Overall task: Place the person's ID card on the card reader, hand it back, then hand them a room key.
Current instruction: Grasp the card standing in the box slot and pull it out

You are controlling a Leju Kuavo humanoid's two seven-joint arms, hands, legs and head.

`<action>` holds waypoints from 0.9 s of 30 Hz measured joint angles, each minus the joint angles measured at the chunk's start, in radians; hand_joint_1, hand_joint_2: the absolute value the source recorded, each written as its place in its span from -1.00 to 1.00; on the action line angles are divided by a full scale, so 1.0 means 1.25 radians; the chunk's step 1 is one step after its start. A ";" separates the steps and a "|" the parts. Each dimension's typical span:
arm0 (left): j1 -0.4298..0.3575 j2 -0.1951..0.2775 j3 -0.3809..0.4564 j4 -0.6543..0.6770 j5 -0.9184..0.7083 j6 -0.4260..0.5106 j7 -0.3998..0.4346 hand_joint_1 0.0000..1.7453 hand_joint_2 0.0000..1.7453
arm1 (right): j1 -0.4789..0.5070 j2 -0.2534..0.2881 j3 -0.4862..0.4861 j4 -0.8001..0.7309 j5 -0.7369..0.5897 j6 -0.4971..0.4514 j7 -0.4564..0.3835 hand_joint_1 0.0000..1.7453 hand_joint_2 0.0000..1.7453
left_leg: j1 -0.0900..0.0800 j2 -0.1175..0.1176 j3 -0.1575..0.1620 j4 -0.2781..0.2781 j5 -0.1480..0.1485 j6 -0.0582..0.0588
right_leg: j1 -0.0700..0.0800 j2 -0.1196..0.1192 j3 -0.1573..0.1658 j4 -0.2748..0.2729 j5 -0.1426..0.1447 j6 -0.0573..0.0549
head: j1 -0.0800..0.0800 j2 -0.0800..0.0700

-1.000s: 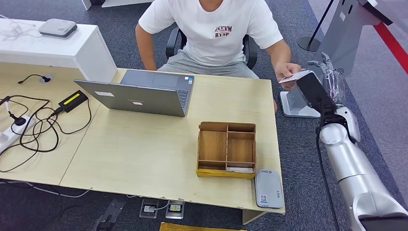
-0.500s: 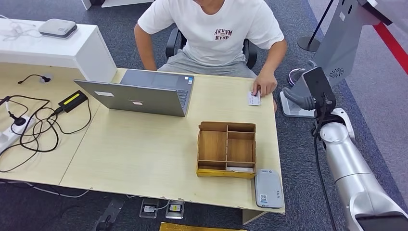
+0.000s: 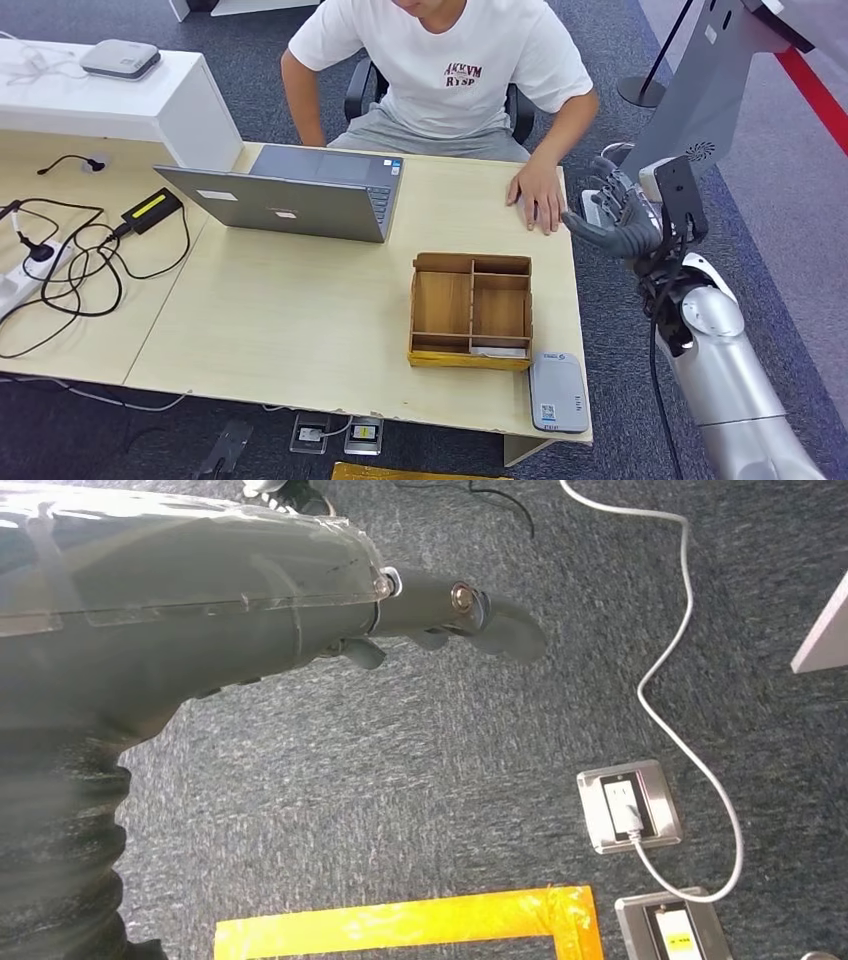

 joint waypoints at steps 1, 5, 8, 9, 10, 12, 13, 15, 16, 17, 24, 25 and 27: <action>0.003 0.000 -0.001 0.000 0.004 0.002 -0.002 -1.00 1.00 | 0.021 -0.003 0.000 -0.021 -0.002 0.004 0.003 -1.00 1.00 | 0.000 0.000 0.000 0.000 0.000 0.000 | 0.000 0.000 0.000 0.000 0.000 0.000 | 0.000 0.000; 0.010 -0.001 -0.004 0.000 0.017 0.006 -0.006 -1.00 1.00 | 0.089 -0.009 0.001 -0.085 -0.013 0.028 0.012 -1.00 1.00 | 0.000 0.000 0.000 0.000 0.000 0.000 | 0.000 0.000 0.000 0.000 0.000 0.000 | 0.000 0.000; 0.012 -0.002 -0.004 0.000 0.026 0.009 -0.007 -1.00 1.00 | 0.126 -0.010 0.002 -0.123 -0.015 0.047 0.022 -1.00 1.00 | 0.000 0.000 0.000 0.000 0.000 0.000 | 0.000 0.000 0.000 0.000 0.000 0.000 | 0.000 0.000; 0.013 -0.002 -0.004 0.000 0.028 0.011 -0.007 -1.00 1.00 | 0.135 -0.010 0.002 -0.134 -0.016 0.054 0.025 -1.00 1.00 | 0.000 0.000 0.000 0.000 0.000 0.000 | 0.000 0.000 0.000 0.000 0.000 0.000 | 0.000 0.000; 0.013 -0.003 -0.004 0.000 0.031 0.013 -0.007 -1.00 1.00 | 0.143 -0.011 0.002 -0.143 -0.017 0.060 0.028 -1.00 1.00 | 0.000 0.000 0.000 0.000 0.000 0.000 | 0.000 0.000 0.000 0.000 0.000 0.000 | 0.000 0.000; 0.013 -0.004 -0.004 0.000 0.037 0.017 -0.007 -1.00 1.00 | 0.158 -0.011 0.003 -0.157 -0.023 0.071 0.033 -1.00 1.00 | 0.000 0.000 0.000 0.000 0.000 0.000 | 0.000 0.000 0.000 0.000 0.000 0.000 | 0.000 0.000; 0.013 -0.004 -0.004 0.000 0.039 0.018 -0.007 -1.00 1.00 | 0.165 -0.011 0.003 -0.163 -0.026 0.075 0.035 -1.00 1.00 | 0.000 0.000 0.000 0.000 0.000 0.000 | 0.000 0.000 0.000 0.000 0.000 0.000 | 0.000 0.000; 0.013 -0.005 -0.004 0.000 0.043 0.019 -0.007 -1.00 1.00 | 0.179 -0.011 0.005 -0.174 -0.033 0.078 0.037 -1.00 1.00 | 0.000 0.000 0.000 0.000 0.000 0.000 | 0.000 0.000 0.000 0.000 0.000 0.000 | 0.000 0.000; 0.013 -0.005 -0.004 0.000 0.044 0.020 -0.007 -1.00 1.00 | 0.184 -0.011 0.006 -0.179 -0.036 0.079 0.038 -1.00 1.00 | 0.000 0.000 0.000 0.000 0.000 0.000 | 0.000 0.000 0.000 0.000 0.000 0.000 | 0.000 0.000; 0.013 -0.005 -0.004 0.000 0.045 0.020 -0.007 -1.00 1.00 | 0.190 -0.011 0.009 -0.184 -0.039 0.079 0.039 -1.00 1.00 | 0.000 0.000 0.000 0.000 0.000 0.000 | 0.000 0.000 0.000 0.000 0.000 0.000 | 0.000 0.000; 0.013 -0.004 -0.010 0.000 0.053 0.021 -0.007 -1.00 1.00 | 0.236 -0.021 0.037 -0.237 -0.045 0.084 0.056 -1.00 1.00 | 0.000 0.000 -0.001 0.000 0.000 0.000 | 0.000 0.000 -0.001 0.000 0.000 0.000 | 0.000 0.000; 0.013 -0.004 -0.010 0.000 0.055 0.021 -0.007 -1.00 1.00 | 0.239 -0.023 0.041 -0.244 -0.045 0.086 0.059 -1.00 1.00 | 0.000 0.000 -0.001 0.000 0.000 0.000 | 0.000 0.000 -0.001 0.000 0.000 0.000 | 0.000 0.000; 0.013 -0.004 -0.011 0.000 0.058 0.022 -0.007 -1.00 1.00 | 0.244 -0.027 0.047 -0.255 -0.048 0.091 0.065 -1.00 1.00 | 0.000 0.001 -0.001 0.000 0.000 0.000 | 0.000 0.000 -0.001 0.000 0.000 0.000 | 0.000 0.000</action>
